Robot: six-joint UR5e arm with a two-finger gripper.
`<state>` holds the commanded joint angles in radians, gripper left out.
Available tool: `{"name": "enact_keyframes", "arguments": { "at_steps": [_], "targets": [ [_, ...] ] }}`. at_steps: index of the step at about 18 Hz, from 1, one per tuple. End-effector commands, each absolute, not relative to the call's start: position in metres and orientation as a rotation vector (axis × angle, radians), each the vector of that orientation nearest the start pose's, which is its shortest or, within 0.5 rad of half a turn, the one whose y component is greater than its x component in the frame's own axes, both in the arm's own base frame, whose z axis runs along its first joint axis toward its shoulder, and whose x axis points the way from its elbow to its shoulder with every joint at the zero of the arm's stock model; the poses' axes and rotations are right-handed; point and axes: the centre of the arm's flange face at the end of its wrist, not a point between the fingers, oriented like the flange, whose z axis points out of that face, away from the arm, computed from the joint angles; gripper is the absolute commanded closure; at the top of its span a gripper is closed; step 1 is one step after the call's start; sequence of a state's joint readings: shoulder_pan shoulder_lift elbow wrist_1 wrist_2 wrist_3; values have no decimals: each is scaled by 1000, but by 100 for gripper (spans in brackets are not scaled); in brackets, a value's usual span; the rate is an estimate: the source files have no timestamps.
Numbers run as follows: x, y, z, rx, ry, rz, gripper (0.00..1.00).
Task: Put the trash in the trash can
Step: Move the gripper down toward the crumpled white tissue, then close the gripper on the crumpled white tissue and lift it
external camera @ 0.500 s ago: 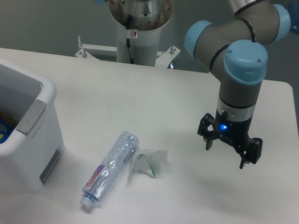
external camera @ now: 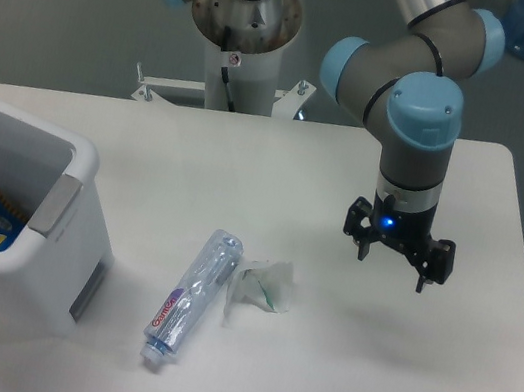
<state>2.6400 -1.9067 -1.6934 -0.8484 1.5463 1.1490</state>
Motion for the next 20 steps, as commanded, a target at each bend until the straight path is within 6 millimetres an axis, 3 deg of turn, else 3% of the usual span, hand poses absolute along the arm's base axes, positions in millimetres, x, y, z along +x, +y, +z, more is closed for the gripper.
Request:
{"name": "enact_keyframes", "arguments": {
  "at_steps": [4,8,13,18,19,20],
  "targets": [
    [-459,420,305,-2966,99,268,0],
    [-425,451,292,-2970,203,225,0],
    [-377,460,254,-3013,297,111,0],
    [-375,476,226,-3034,326,54,0],
    [-376,479,222,-3036,328,48,3],
    [-376,479,220,-3039,324,42,25]
  ]
}}
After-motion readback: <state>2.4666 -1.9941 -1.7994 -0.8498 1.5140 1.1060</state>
